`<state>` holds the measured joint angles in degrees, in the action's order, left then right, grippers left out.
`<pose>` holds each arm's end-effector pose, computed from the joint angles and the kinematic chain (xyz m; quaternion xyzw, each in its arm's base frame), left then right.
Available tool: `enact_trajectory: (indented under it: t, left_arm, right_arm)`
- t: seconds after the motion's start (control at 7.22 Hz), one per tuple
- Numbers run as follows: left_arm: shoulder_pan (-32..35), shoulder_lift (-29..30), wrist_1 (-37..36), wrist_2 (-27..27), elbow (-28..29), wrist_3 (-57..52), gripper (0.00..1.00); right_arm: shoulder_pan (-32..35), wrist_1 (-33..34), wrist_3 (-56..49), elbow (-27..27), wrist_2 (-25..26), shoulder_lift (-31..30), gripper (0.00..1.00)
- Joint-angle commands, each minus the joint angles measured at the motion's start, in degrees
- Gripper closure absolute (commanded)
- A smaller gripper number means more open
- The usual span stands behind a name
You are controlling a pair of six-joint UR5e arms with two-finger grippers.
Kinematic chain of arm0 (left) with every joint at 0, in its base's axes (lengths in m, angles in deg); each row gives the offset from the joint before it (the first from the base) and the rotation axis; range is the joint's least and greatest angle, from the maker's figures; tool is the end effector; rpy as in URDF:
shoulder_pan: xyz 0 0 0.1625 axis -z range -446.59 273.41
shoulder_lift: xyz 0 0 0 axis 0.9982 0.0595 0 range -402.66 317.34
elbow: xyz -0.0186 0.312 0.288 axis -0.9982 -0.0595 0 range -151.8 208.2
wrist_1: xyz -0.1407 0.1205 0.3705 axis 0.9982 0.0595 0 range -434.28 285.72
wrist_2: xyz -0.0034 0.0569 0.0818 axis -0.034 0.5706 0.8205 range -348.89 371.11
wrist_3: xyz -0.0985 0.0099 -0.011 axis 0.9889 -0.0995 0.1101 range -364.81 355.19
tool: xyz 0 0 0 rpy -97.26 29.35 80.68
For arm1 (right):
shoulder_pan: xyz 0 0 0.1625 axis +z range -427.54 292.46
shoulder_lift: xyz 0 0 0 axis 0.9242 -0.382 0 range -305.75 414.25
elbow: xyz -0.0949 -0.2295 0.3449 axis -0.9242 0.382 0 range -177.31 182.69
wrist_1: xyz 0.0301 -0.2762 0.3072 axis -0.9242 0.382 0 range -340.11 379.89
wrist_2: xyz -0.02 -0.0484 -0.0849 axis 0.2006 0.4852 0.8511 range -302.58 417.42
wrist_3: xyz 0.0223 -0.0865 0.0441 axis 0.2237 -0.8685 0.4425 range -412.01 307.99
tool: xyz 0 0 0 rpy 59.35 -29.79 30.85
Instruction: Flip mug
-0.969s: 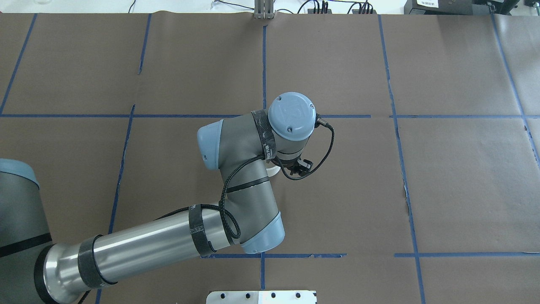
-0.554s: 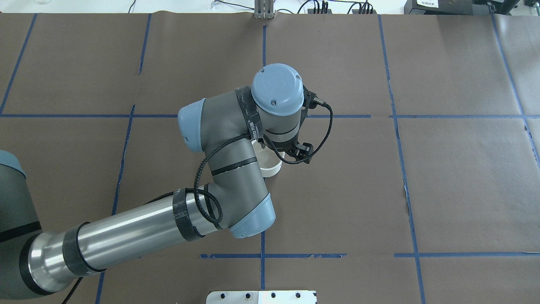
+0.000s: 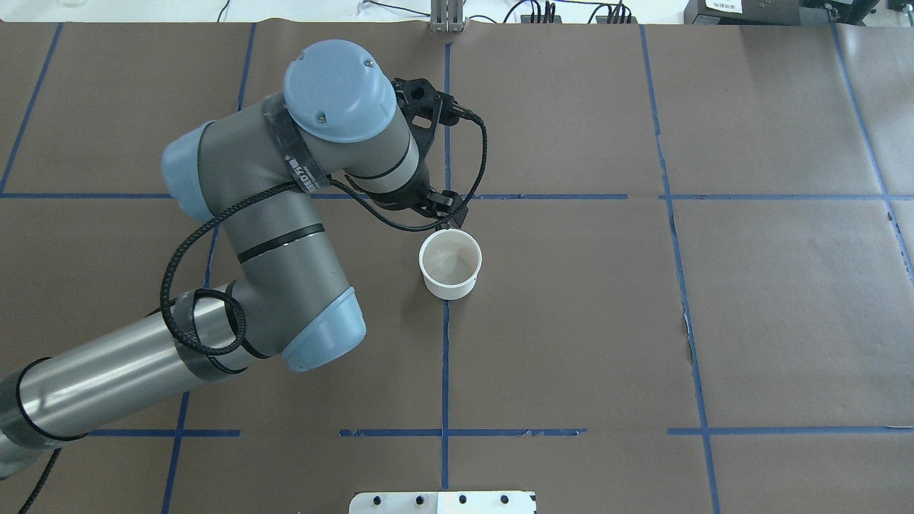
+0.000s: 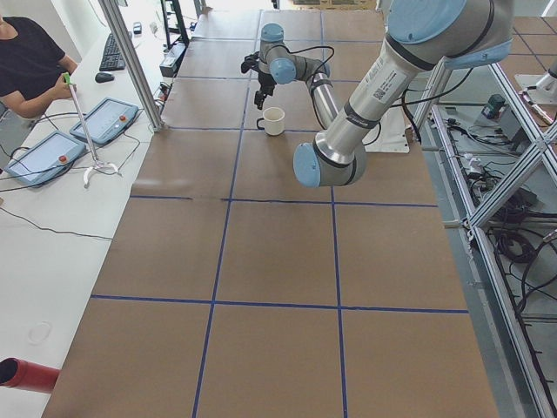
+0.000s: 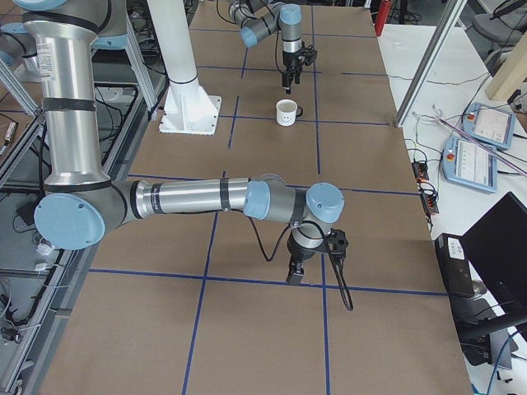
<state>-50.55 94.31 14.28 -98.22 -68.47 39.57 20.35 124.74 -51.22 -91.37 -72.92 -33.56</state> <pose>0.4897 -0.4804 0.1156 0.1695 0.4268 0.1476 0.8760 0.0506 -0.4956 0.6346 -0.0791 -0.3420 0.0151 0.9363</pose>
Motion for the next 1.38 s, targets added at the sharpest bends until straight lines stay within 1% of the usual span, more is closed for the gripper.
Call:
enact_trajectory:
  t: [0.0,0.14,0.28,0.42,0.69,0.83,0.97,1.11,1.25]
  left_arm:
    - [3.7,-3.8,0.4,0.0,-1.6,0.2,0.00]
    - [6.6,-8.1,4.4,-0.4,-2.3,-0.1,0.00]
    - [11.0,-13.5,9.1,-2.9,-2.8,-0.6,0.00]
    - [16.6,-18.4,11.6,-9.1,-2.7,-2.6,0.00]
    - [25.2,-27.8,12.0,-11.9,-2.8,-15.7,0.00]
    - [29.9,-31.4,12.0,-14.3,-2.5,-21.2,0.00]
    - [35.9,-35.0,11.9,-17.6,-1.7,-32.4,0.00]
    - [40.4,-37.9,11.4,-21.1,0.4,-43.0,0.00]
    - [44.2,-39.7,11.4,-22.1,3.6,-48.1,0.00]
  right_arm:
    - [0.0,0.0,0.0,0.0,0.0,0.0,0.00]
    - [0.0,0.0,0.0,0.0,0.0,0.0,0.00]
    - [0.0,0.0,0.0,0.0,0.0,0.0,0.00]
    - [0.0,0.0,0.0,0.0,0.0,0.0,0.00]
    - [0.0,0.0,0.0,0.0,0.0,0.0,0.00]
    - [0.0,0.0,0.0,0.0,0.0,-0.1,0.00]
    - [0.0,0.0,0.0,0.0,0.0,0.0,0.00]
    - [0.0,0.0,0.0,0.0,0.0,-0.1,0.00]
    - [0.0,0.0,0.0,-0.1,0.0,0.0,0.00]
